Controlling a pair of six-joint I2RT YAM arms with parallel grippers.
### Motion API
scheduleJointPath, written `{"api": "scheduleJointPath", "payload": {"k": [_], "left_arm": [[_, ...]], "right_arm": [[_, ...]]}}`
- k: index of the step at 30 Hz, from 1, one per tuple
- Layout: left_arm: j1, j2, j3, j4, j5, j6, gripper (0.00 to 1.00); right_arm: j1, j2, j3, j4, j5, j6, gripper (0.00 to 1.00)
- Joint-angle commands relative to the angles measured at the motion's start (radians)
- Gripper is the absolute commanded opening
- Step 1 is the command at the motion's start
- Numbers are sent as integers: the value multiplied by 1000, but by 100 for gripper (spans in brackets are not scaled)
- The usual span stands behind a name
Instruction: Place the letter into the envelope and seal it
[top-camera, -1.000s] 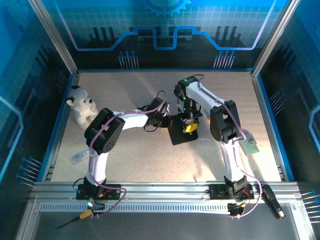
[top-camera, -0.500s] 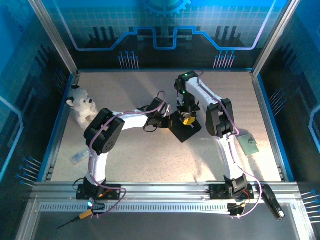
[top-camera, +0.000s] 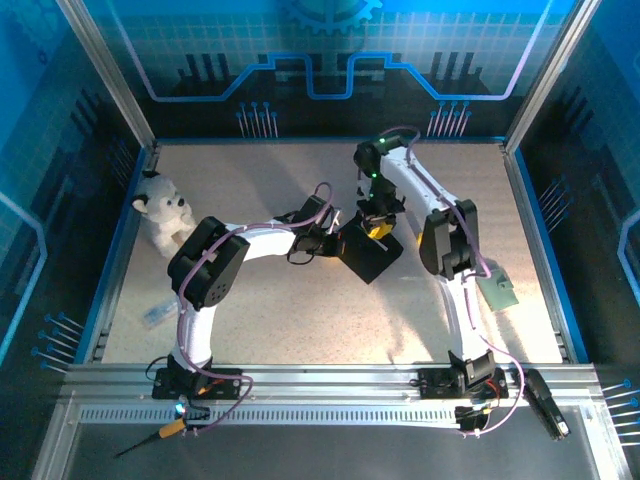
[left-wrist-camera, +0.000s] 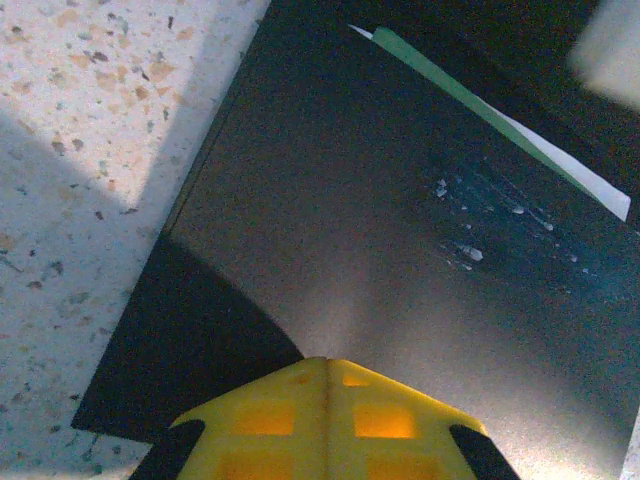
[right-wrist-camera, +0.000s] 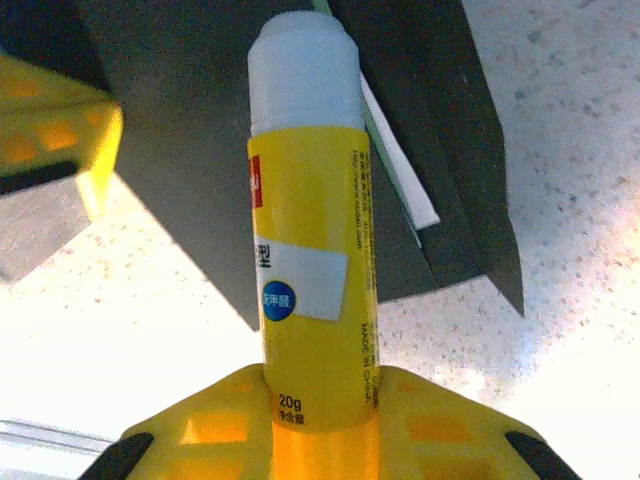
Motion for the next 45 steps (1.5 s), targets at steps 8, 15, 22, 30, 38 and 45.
{"api": "scheduleJointPath", "payload": {"k": [8, 15, 22, 30, 38, 45], "left_arm": [[-8, -16, -28, -122, -29, 150, 0], [-8, -24, -16, -136, -37, 191, 0], [-8, -25, -2, -144, -31, 205, 0], [-11, -33, -6, -138, -26, 203, 0], [-22, -33, -13, -133, -26, 201, 0], [-37, -28, -18, -134, -32, 201, 0]], "right_arm": [[-6, -152, -213, -31, -8, -42, 1], [19, -170, -319, -22, -60, -58, 1], [36, -153, -381, -13, -81, -70, 1], [28, -82, -367, 14, -55, -75, 1], [17, 15, -278, 18, -55, -82, 1], [11, 103, -146, 12, -64, -75, 1]]}}
